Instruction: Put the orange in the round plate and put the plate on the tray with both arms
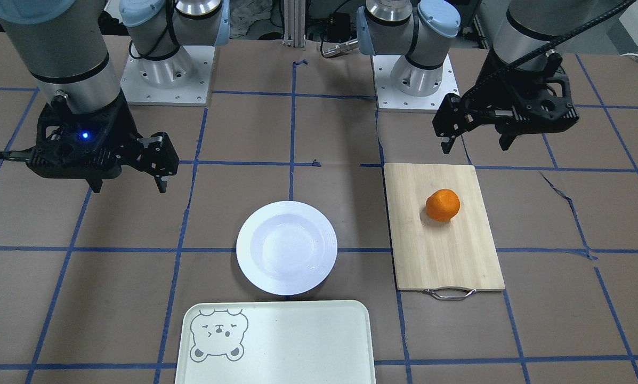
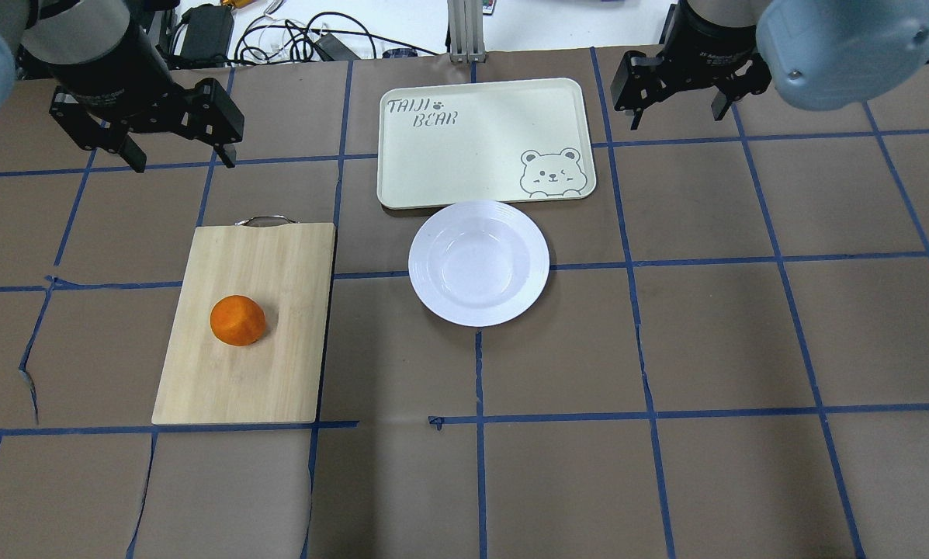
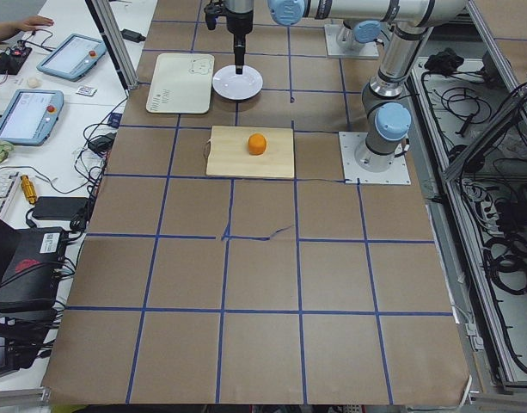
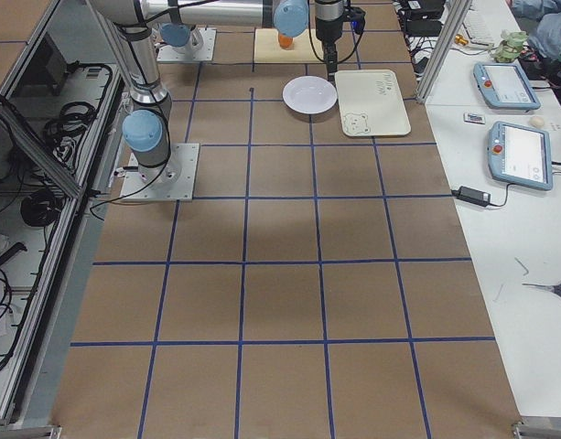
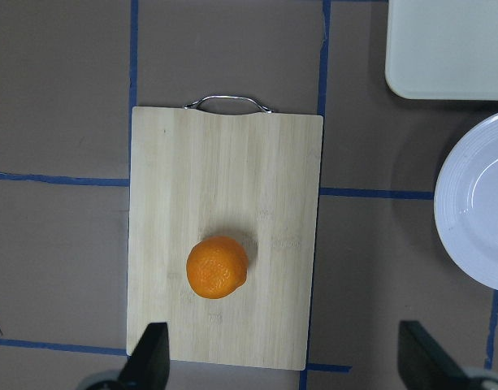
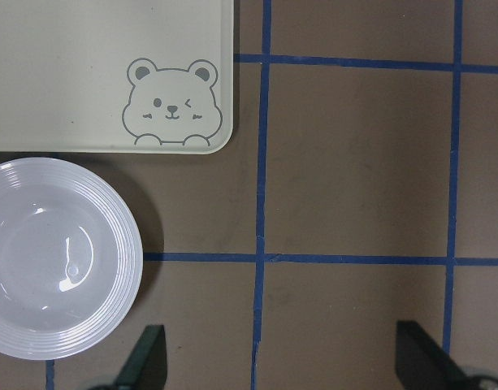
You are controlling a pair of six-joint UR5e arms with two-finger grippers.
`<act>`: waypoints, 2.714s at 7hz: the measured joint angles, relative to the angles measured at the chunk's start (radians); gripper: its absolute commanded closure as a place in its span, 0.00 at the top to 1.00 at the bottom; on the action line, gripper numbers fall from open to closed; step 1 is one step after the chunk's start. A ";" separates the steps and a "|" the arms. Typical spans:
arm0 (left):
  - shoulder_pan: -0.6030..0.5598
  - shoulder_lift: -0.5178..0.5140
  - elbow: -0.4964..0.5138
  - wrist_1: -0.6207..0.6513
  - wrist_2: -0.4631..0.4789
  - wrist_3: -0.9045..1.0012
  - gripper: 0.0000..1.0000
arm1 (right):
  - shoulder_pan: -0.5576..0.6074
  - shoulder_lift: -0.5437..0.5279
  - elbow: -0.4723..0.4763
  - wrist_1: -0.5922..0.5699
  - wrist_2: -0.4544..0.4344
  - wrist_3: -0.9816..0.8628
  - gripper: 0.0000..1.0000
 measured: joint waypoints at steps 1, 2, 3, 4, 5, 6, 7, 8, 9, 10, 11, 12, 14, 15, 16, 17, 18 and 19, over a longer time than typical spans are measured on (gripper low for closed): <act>0.000 0.001 0.000 0.000 0.000 0.000 1.00 | 0.000 0.000 0.000 0.000 0.000 0.000 1.00; 0.001 0.002 0.000 0.000 0.001 0.001 1.00 | 0.000 0.001 0.000 -0.001 0.001 0.000 1.00; 0.001 0.002 0.000 -0.001 0.002 0.000 1.00 | 0.000 0.001 0.000 -0.002 0.003 0.000 1.00; 0.001 0.003 0.000 -0.001 0.001 0.000 1.00 | 0.000 0.001 0.000 -0.003 0.005 0.000 1.00; 0.000 0.003 0.000 -0.001 0.001 0.000 1.00 | 0.000 0.000 0.000 -0.002 0.006 0.000 1.00; 0.001 0.003 0.000 -0.001 0.001 0.001 1.00 | 0.000 0.000 0.000 -0.001 0.006 0.000 1.00; 0.003 0.003 0.000 -0.001 0.001 0.001 1.00 | 0.000 0.000 0.000 -0.002 0.006 0.000 1.00; 0.008 0.003 0.000 -0.001 0.001 0.001 1.00 | 0.000 0.000 0.000 -0.003 0.006 0.000 1.00; 0.011 0.003 0.000 -0.001 0.000 0.001 1.00 | 0.000 0.000 0.000 -0.004 0.006 0.000 1.00; 0.014 0.003 0.000 0.000 0.000 0.001 1.00 | -0.004 0.000 -0.001 -0.005 0.004 -0.003 1.00; 0.015 0.003 0.000 0.002 0.000 0.002 1.00 | -0.013 0.000 -0.003 -0.008 0.004 -0.008 1.00; 0.015 0.003 0.000 0.012 -0.001 0.002 1.00 | -0.022 0.000 -0.004 -0.010 0.007 -0.010 1.00; 0.014 0.003 0.001 0.033 -0.005 0.002 1.00 | -0.030 0.001 -0.002 -0.011 0.009 -0.010 1.00; 0.013 0.002 0.001 0.037 -0.006 0.002 1.00 | -0.032 0.001 -0.001 -0.010 0.009 -0.010 1.00; 0.013 0.001 0.001 0.037 -0.004 0.001 1.00 | -0.036 0.001 0.000 -0.010 0.010 -0.010 1.00; 0.013 -0.004 0.000 0.033 -0.002 0.001 1.00 | -0.044 0.001 0.000 -0.009 0.011 -0.011 1.00; 0.015 -0.013 -0.002 0.028 0.000 0.000 1.00 | -0.050 0.001 0.000 -0.007 0.012 -0.011 1.00; 0.025 -0.019 -0.015 0.030 0.000 -0.001 1.00 | -0.054 0.002 0.000 -0.005 0.012 -0.011 1.00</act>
